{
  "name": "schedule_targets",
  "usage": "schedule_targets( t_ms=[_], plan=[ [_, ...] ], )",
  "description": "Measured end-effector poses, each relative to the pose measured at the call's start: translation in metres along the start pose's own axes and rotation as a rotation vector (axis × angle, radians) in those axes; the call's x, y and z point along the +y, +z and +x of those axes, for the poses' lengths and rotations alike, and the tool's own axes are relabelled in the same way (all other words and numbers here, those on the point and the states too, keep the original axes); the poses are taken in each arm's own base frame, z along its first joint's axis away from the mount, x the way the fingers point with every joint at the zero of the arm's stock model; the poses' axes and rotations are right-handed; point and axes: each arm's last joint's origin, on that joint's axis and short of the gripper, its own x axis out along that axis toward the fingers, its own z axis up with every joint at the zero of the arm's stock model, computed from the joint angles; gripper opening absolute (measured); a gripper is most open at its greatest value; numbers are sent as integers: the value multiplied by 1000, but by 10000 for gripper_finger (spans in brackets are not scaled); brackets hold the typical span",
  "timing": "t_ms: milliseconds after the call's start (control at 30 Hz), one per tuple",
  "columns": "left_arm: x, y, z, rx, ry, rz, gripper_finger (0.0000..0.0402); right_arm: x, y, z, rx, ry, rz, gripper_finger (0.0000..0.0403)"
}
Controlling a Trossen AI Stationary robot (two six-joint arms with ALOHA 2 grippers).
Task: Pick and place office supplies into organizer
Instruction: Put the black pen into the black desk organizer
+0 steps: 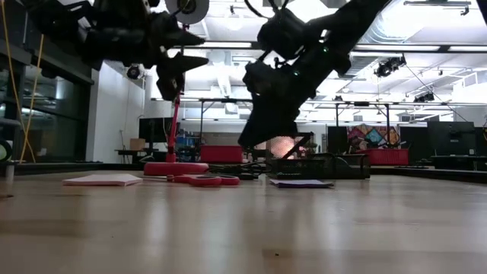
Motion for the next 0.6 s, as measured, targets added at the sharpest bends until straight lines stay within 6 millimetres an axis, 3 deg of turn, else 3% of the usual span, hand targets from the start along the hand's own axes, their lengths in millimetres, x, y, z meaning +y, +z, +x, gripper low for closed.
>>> schedule_targets(
  t_ms=[267,600],
  plan=[
    [-3,14,3,-95,73,-116,200,-20,2,-3,40,0,-230,133],
    [-13,35,7,-155,44,-89,186,-44,13,-7,-31,-123,-235,150]
  ],
)
